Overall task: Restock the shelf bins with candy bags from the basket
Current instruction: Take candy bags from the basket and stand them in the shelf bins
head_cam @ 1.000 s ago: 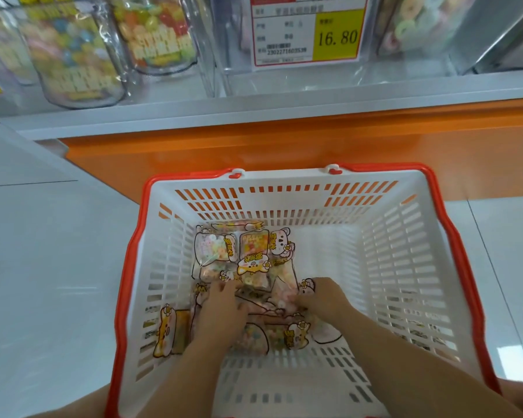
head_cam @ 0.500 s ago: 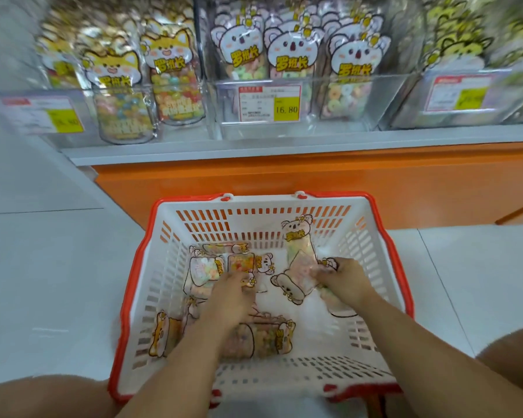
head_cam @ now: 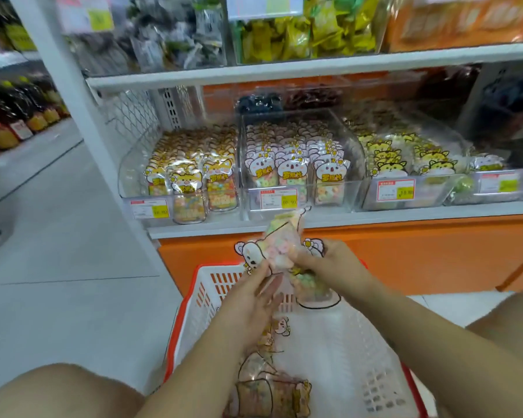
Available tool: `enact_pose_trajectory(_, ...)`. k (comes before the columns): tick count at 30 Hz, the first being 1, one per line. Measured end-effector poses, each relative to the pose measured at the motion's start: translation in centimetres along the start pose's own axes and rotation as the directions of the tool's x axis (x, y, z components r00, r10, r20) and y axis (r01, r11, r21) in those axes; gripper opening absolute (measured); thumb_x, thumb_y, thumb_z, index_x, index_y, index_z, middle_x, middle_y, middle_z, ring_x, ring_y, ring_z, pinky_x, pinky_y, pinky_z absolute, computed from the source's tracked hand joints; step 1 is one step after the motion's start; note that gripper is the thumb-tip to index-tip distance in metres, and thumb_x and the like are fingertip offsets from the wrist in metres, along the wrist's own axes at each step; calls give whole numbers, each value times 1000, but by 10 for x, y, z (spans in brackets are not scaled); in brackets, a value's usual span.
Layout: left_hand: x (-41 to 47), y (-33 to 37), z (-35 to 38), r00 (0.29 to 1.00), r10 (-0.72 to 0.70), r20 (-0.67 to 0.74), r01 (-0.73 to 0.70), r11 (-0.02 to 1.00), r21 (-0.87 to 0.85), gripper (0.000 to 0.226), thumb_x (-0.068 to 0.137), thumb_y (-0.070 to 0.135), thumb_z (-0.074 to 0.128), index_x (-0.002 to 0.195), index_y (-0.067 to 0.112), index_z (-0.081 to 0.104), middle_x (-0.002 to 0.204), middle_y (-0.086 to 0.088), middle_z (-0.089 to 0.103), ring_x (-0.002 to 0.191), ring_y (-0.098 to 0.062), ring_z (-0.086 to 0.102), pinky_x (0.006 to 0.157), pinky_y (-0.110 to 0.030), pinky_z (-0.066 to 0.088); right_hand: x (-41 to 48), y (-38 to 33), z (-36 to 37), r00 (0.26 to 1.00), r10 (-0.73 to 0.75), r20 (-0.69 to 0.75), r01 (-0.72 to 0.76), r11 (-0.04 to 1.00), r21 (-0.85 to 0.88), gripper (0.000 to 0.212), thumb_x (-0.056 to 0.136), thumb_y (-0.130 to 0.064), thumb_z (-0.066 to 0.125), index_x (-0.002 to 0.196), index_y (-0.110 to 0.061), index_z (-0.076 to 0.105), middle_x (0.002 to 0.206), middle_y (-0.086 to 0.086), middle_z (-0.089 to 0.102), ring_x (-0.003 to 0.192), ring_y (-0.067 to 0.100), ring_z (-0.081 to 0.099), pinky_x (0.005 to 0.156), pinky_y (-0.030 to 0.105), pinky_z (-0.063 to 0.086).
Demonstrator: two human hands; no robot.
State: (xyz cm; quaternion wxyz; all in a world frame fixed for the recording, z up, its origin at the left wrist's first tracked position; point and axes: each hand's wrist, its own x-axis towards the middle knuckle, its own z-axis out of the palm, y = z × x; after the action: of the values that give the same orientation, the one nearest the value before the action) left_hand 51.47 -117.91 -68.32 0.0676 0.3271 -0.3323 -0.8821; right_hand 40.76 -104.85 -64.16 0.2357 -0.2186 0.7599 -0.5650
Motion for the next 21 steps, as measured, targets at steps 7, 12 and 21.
enact_pose_trajectory(7, -40, 41, 10, 988, 106, 112, -114, 991, 71, 8, 85, 9, 66, 93, 9, 63, 102, -13, 75, 105, -28, 68, 100, -41, 51, -13, -32, -16, 988, -32, 150, 18, 996, 90, 19, 90, -20, 73, 108, -14, 72, 99, 4, 78, 94, 22, 74, 90, 46, 58)
enact_pose_trajectory(12, -39, 43, 6, 991, 98, 92, -115, 974, 196, 18, 96, 9, 61, 114, 7, 62, 101, -10, 76, 86, -18, 73, 89, -35, 56, -11, -22, -13, 985, 66, 157, -84, 990, 111, 20, 88, -20, 75, 104, -10, 72, 97, 8, 77, 90, 26, 75, 89, 51, 58)
enact_pose_trajectory(21, -31, 63, -4, 975, -99, 198, 105, 994, -21, 78, 76, 75, 53, 131, 19, 63, 130, -20, 65, 119, -45, 61, 105, -62, 40, -16, -47, -23, 920, -200, 337, 283, 934, -217, 30, 91, -20, 72, 66, -35, 65, 63, -23, 62, 59, -6, 54, 59, 13, 38)
